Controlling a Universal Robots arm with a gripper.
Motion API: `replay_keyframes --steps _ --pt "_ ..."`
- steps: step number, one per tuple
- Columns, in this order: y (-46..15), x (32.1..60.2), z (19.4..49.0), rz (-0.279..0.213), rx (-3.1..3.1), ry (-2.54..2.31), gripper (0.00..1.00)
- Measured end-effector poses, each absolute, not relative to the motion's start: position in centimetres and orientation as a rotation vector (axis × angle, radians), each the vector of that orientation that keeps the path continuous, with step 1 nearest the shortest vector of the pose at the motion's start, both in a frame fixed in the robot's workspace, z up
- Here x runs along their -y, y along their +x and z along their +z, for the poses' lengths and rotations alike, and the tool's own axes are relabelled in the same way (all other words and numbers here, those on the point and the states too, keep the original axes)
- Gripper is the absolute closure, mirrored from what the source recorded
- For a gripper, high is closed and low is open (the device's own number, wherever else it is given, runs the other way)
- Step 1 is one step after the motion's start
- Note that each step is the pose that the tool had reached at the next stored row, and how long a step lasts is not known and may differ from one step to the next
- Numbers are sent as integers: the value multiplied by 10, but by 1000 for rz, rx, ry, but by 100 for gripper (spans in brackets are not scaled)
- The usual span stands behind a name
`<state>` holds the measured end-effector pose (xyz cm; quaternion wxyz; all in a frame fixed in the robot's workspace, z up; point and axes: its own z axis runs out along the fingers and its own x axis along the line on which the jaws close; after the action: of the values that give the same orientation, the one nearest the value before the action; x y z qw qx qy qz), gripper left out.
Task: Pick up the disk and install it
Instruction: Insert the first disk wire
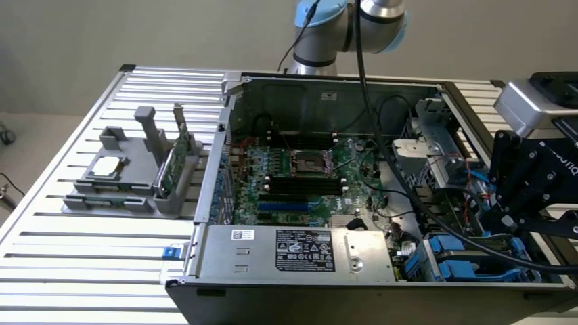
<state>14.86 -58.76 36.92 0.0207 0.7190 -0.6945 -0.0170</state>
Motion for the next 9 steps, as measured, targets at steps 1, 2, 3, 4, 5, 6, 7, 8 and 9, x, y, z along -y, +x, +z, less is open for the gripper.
replay_keyframes --steps 1,2,3,4,5,6,7,8,9 --pt "149 588 369 -52 2153 2229 87" --pt "149 588 369 -52 2153 2229 87" --pt "149 588 369 -52 2153 2229 87" --pt "149 588 370 -52 2153 2229 87" --pt "149 588 371 -52 2153 2229 87" --pt "149 588 374 -52 2153 2229 89" --pt "149 588 377 -52 2153 2229 89" --pt "148 588 381 -52 2153 2229 89" --pt "148 588 385 -52 2153 2229 89"
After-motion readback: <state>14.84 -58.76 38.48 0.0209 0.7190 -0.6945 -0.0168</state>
